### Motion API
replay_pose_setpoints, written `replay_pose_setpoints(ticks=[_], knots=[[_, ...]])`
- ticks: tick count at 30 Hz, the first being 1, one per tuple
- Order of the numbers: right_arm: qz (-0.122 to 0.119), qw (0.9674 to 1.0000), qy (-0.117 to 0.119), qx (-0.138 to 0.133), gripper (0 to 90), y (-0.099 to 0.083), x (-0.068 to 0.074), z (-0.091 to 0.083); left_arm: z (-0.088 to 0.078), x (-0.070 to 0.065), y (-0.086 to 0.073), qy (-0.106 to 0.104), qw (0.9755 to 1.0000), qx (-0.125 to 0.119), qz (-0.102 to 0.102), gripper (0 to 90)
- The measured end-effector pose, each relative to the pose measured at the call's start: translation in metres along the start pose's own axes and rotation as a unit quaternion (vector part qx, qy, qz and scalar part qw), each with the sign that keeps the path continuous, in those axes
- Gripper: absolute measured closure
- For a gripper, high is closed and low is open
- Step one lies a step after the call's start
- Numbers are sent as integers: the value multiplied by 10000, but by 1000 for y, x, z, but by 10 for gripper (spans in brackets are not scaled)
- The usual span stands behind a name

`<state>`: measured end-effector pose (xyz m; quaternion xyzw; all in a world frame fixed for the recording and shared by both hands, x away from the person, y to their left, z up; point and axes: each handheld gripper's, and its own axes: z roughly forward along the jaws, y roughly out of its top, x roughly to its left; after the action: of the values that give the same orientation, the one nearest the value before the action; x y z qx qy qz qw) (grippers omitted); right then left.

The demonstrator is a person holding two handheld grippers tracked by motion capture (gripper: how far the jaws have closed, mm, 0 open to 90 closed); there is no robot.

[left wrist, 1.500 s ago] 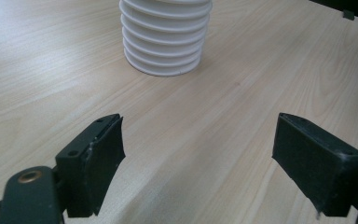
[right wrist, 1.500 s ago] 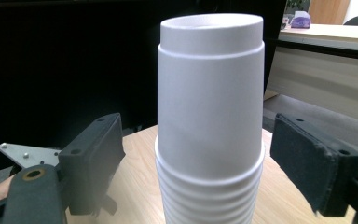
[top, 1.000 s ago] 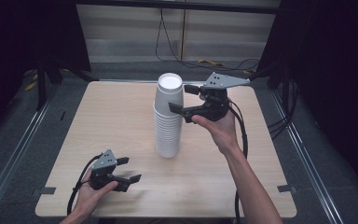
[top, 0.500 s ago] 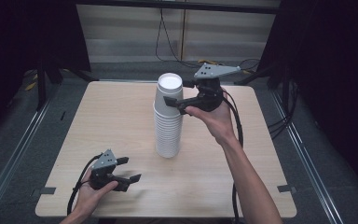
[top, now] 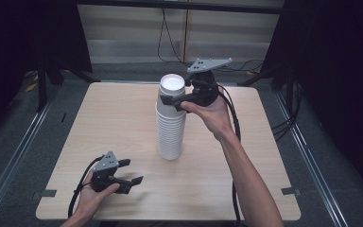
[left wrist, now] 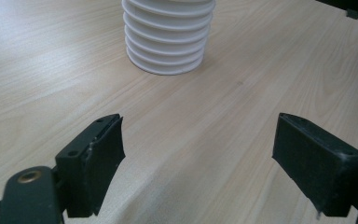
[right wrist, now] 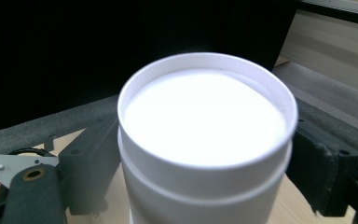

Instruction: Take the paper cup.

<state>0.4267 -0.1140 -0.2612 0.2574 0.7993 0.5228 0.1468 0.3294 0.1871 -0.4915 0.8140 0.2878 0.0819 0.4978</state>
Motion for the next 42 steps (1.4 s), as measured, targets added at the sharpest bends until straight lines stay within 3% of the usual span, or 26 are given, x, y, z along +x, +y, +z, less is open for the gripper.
replay_pose_setpoints(ticks=[5,27,42], knots=[[-57,9999,-18,128,180,4,1,4,-1,0,0,7,10000,-8,-13,160],[-118,9997,-66,181,219,7,1,4,1,0,0,-35,10000,44,5,161],[-123,9998,-104,-84,220,12,1,-4,1,0,0,-19,10000,42,-4,161]])
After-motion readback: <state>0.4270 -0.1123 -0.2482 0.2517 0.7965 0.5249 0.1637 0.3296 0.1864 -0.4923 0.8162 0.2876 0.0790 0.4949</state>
